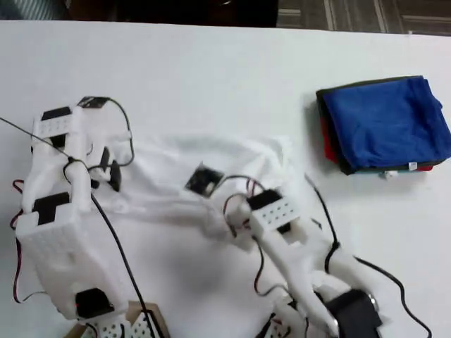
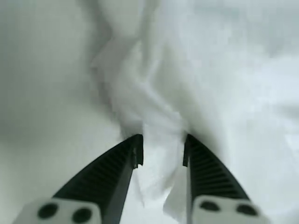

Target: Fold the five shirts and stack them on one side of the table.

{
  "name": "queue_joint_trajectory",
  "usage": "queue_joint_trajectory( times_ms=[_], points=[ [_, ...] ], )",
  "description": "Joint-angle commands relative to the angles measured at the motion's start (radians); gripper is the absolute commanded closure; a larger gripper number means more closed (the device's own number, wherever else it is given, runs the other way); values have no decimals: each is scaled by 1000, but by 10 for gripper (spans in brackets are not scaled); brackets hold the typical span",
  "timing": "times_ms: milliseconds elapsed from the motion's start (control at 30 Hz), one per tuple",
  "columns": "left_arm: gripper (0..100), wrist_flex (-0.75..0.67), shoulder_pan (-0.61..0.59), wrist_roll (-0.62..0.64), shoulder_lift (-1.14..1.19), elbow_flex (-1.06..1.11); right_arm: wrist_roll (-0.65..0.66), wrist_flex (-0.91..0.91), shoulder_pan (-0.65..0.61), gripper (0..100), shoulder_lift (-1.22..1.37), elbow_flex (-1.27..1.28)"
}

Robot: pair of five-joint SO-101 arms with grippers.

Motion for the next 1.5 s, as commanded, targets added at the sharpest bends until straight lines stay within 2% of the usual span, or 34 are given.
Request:
queue_joint_trajectory(
  times_ms=[0, 67, 200, 467, 733, 867, 1033, 1233, 1333, 1467],
  points=[
    [812, -48, -9, 9, 11, -15, 3, -10, 81, 851, 77, -121],
    [812, -48, -9, 9, 11, -15, 3, 5, 91, 874, 102, -181],
    [812, -48, -9, 9, 11, -15, 2, 67, 90, 980, 105, -293],
    [812, -48, -9, 9, 12, -15, 2, 117, 97, 980, 114, -465],
    [812, -48, -9, 9, 12, -15, -3, 8, 96, 974, 119, -488],
    [812, -48, -9, 9, 12, -15, 2, 179, 67, 964, 70, -489],
    [812, -51, -9, 9, 12, -15, 3, 346, -53, 978, -2, -480],
    [812, -51, -9, 9, 12, -15, 0, 331, -157, 978, 33, -468],
    [812, -51, -9, 9, 12, -15, 2, 286, -148, 978, 127, -437],
    [812, -51, -9, 9, 12, -15, 2, 173, -64, 978, 254, -480]
  ],
)
